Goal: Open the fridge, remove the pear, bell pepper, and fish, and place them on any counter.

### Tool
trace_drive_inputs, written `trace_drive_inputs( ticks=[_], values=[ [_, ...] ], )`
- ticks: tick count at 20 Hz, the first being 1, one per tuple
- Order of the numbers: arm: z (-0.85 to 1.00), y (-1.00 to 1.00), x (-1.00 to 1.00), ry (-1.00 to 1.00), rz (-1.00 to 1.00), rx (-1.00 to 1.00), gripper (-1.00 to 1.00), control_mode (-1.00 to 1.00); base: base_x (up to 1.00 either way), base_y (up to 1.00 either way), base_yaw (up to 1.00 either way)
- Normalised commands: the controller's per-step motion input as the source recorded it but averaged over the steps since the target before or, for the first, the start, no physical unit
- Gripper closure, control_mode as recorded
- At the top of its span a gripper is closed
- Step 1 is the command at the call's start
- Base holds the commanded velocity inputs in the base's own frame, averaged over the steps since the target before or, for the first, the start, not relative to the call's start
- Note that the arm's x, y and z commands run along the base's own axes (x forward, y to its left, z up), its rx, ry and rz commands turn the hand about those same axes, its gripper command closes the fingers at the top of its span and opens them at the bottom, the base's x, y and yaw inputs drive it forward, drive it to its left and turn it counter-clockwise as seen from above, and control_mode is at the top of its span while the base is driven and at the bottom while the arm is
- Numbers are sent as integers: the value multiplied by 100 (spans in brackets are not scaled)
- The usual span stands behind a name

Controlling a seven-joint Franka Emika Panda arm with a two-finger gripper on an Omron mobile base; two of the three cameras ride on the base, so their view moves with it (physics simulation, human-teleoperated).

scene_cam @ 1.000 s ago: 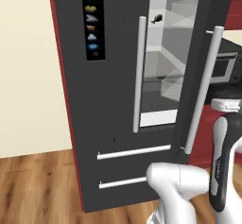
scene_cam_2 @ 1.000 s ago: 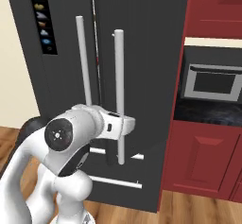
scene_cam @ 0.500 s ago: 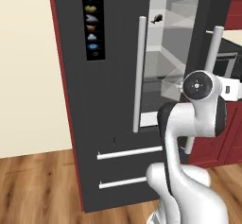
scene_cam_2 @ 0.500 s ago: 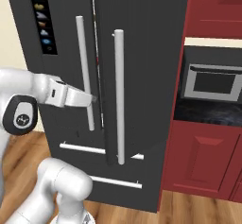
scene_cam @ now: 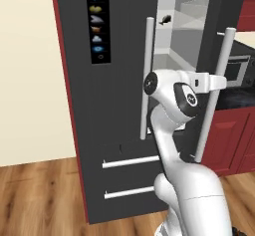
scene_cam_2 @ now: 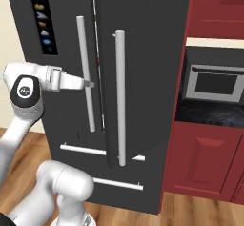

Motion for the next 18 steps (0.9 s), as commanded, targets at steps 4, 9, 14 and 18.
trace_drive_inputs(
  ticks=[4, 9, 14, 18],
  values=[
    [26, 33, 13, 6, -15, -10, -100, -100, 0, 0, 0],
    [6, 4, 56, 8, -18, -7, -100, -100, 0, 0, 0],
    [-7, 12, 79, 0, -15, -11, -100, -100, 0, 0, 0],
    [-15, 12, 69, 1, -12, -10, -100, -100, 0, 0, 0]
  ],
)
